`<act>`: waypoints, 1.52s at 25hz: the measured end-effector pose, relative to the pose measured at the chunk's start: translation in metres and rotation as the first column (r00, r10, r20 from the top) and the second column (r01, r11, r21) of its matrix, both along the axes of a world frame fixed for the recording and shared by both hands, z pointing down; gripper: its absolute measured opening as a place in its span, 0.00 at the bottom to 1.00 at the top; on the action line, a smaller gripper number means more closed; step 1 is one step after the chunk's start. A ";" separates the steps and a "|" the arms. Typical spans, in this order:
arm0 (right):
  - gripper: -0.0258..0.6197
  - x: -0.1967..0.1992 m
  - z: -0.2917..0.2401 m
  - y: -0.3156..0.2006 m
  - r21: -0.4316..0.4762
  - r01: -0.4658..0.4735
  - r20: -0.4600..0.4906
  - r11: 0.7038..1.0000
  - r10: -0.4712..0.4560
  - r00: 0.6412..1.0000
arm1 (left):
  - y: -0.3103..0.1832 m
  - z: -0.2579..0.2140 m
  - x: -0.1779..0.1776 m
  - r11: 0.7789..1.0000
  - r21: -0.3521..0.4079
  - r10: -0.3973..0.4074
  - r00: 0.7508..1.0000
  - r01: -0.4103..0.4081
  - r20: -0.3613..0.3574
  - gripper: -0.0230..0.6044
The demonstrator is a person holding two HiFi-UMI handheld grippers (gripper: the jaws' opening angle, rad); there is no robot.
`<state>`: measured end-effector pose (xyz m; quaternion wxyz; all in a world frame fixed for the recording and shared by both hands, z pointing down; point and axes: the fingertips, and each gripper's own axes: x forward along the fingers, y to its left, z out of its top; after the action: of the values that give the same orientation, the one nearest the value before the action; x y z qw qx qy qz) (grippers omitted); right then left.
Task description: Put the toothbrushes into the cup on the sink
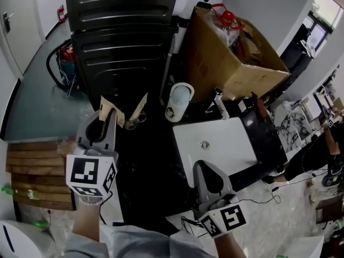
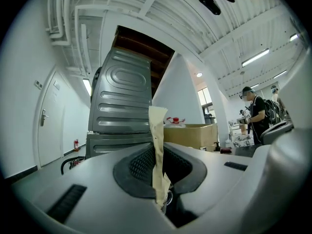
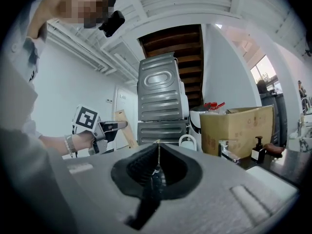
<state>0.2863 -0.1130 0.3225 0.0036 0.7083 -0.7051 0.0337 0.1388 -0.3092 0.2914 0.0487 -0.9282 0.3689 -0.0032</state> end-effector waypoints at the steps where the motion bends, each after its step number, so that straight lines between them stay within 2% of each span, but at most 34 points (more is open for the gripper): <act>1: 0.05 0.001 0.001 0.001 -0.003 -0.005 0.006 1.000 0.005 1.000 | -0.006 0.005 0.004 1.000 -0.009 0.001 1.000 -0.001 0.002 0.09; 11: 0.05 0.012 0.021 0.010 -0.057 -0.048 0.004 0.997 0.049 0.999 | -0.062 0.041 0.023 0.998 -0.052 -0.021 1.000 0.021 -0.015 0.09; 18: 0.05 0.019 0.032 0.013 -0.083 -0.072 0.020 0.994 0.074 0.997 | -0.081 0.066 0.033 0.995 -0.092 -0.028 0.999 0.026 -0.020 0.09; 27: 0.05 0.020 0.036 0.017 -0.099 -0.085 0.014 0.991 0.087 0.996 | -0.087 0.117 0.046 0.984 -0.178 -0.002 0.999 0.010 0.046 0.09; 38: 0.05 0.022 0.040 0.023 -0.111 -0.101 0.023 0.989 0.104 0.994 | -0.088 0.142 0.052 0.977 -0.215 0.010 0.997 0.008 0.081 0.09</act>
<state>0.3084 -0.0902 0.3626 0.0306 0.7418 -0.6648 0.0826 0.1904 -0.3975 0.4337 -0.0368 -0.9274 0.3634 -0.0811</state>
